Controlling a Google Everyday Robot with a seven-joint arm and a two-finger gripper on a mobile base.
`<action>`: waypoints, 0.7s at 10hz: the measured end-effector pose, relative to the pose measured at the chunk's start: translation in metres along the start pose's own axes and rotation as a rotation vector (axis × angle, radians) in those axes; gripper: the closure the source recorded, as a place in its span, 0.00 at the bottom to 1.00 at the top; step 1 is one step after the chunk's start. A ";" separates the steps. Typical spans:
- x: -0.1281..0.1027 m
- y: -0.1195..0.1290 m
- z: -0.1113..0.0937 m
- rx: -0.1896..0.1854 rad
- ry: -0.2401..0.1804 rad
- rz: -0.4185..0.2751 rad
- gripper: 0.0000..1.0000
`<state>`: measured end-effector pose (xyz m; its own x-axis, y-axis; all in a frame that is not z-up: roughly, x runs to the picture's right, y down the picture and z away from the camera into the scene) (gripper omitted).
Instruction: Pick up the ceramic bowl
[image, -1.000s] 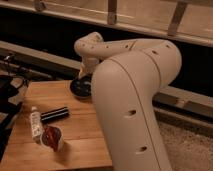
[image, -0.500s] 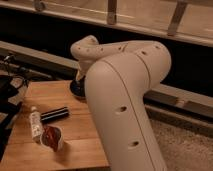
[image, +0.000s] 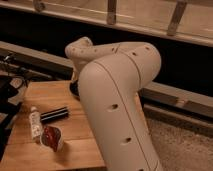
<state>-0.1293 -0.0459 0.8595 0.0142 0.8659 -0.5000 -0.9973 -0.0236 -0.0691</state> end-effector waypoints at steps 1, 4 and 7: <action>-0.003 -0.007 0.003 -0.009 -0.002 0.012 0.20; 0.000 -0.049 0.012 -0.050 0.018 0.058 0.20; 0.004 -0.069 0.028 -0.063 0.055 0.108 0.20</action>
<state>-0.0622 -0.0270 0.8868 -0.0877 0.8279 -0.5540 -0.9868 -0.1481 -0.0652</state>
